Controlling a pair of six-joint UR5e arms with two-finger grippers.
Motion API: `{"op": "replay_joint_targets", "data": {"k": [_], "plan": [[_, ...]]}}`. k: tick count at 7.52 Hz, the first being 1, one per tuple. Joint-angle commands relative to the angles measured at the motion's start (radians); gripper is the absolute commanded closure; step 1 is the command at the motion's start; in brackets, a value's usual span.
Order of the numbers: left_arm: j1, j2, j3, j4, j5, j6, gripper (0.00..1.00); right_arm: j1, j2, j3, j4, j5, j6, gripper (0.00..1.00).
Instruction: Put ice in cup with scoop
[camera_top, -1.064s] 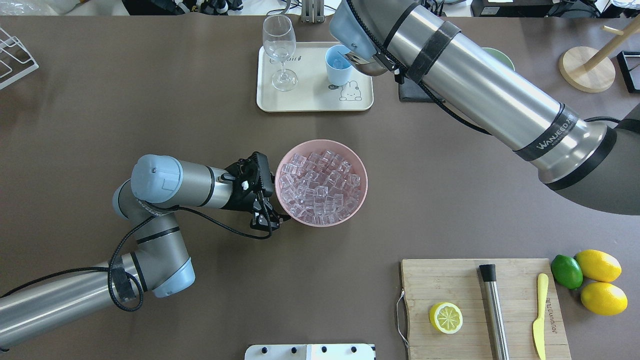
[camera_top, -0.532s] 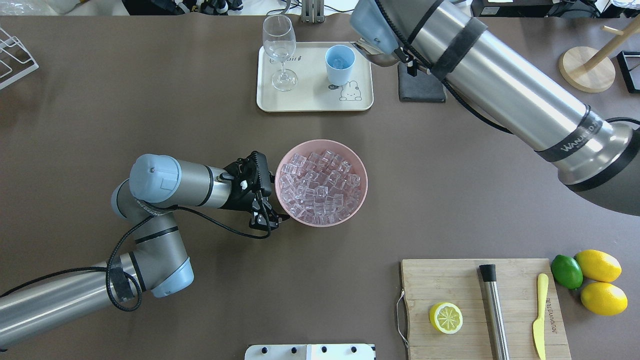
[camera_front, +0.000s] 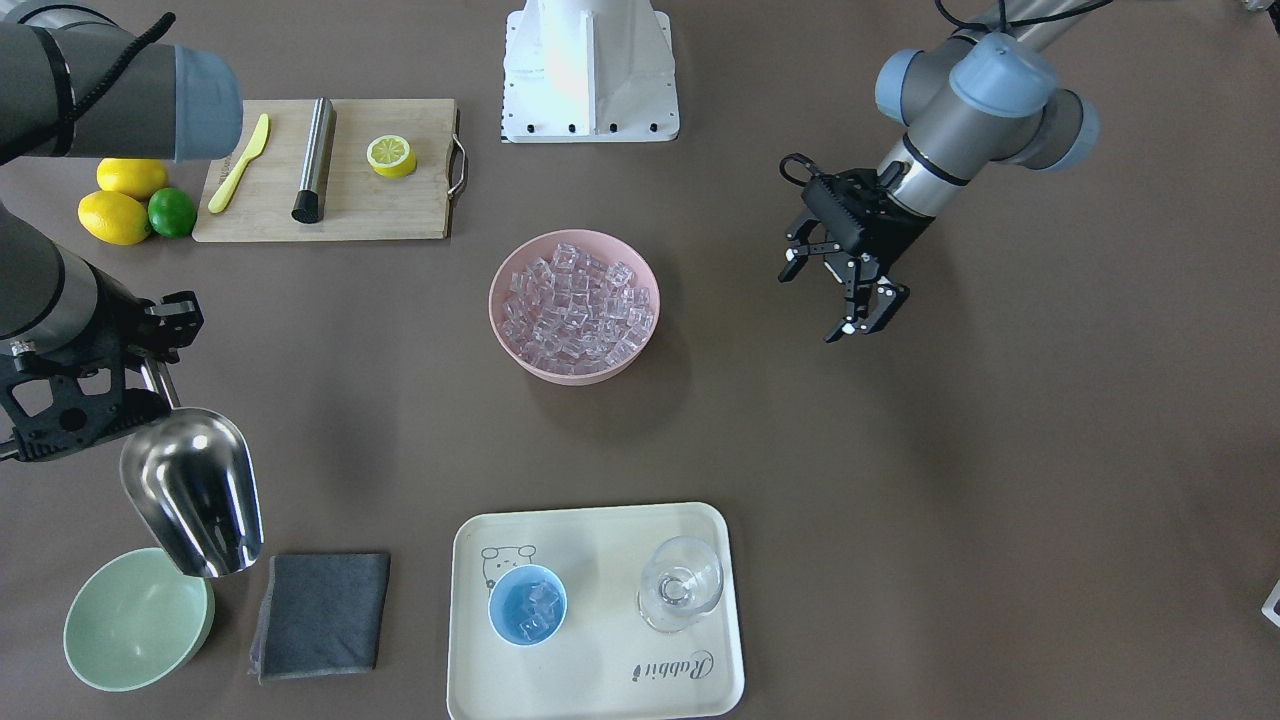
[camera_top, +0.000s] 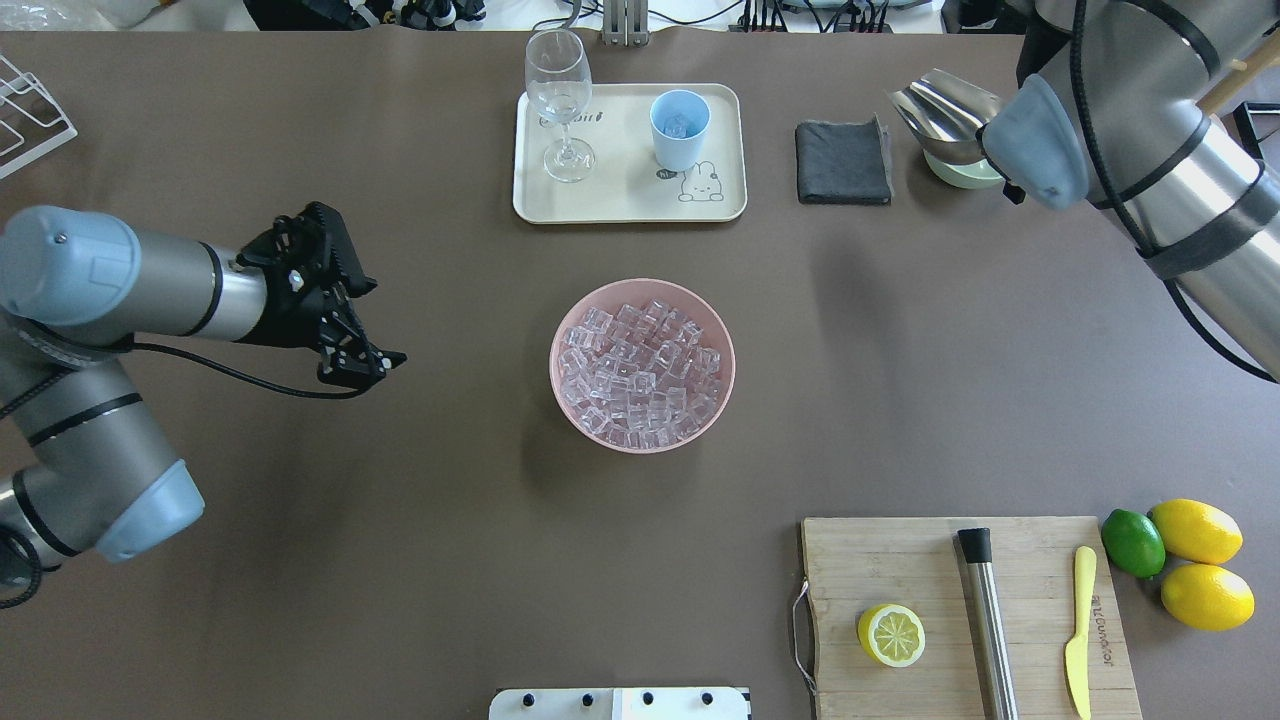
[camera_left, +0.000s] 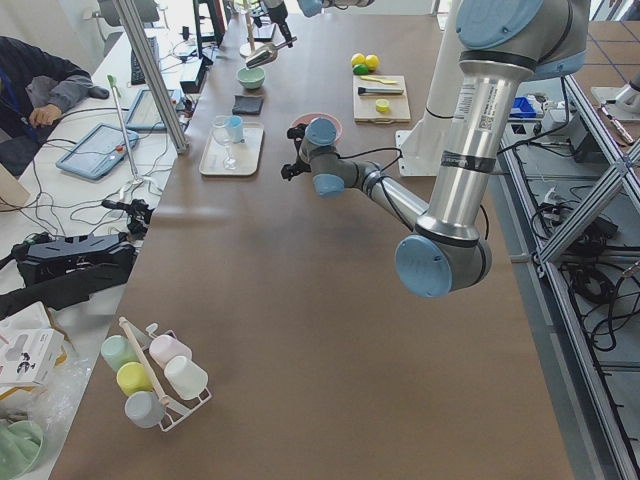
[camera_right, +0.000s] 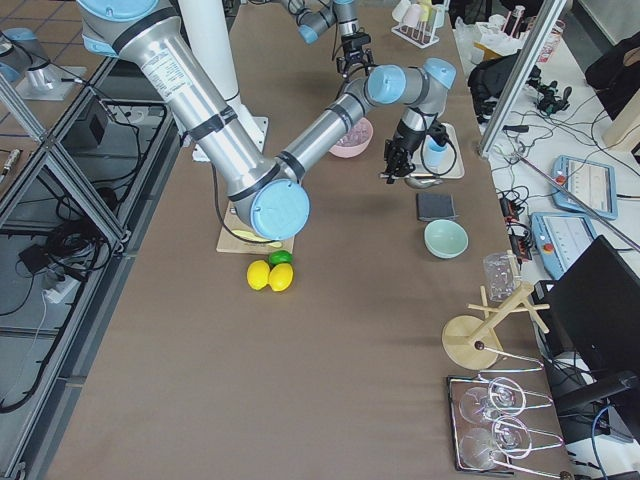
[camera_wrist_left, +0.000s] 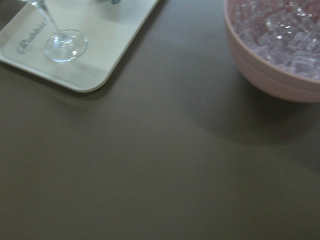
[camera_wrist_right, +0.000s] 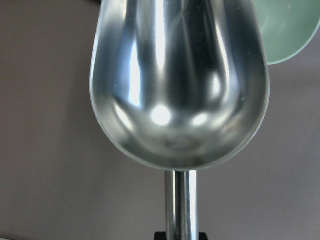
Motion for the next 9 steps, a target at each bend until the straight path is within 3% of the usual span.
{"op": "replay_joint_targets", "data": {"k": [1, 2, 3, 7, 9], "plan": [[-0.217, 0.050, -0.031, 0.289, -0.056, -0.002, 0.02, 0.030, -0.259, 0.187, 0.114, 0.059, 0.178, 1.00], [-0.268, 0.046, -0.014, 0.484, -0.025, -0.002, 0.02, 0.027, -0.344, 0.216, 0.202, 0.094, 0.302, 1.00], [-0.317, 0.050, -0.009, 0.587, 0.002, -0.002, 0.02, 0.001, -0.390, 0.215, 0.296, 0.107, 0.443, 1.00], [-0.462, 0.147, 0.034, 0.591, -0.043, -0.009, 0.02, -0.117, -0.463, 0.198, 0.531, 0.108, 0.734, 1.00], [-0.598, 0.179, 0.067, 0.676, -0.190, -0.009, 0.02, -0.192, -0.480, 0.203, 0.600, 0.093, 0.829, 1.00]]}}
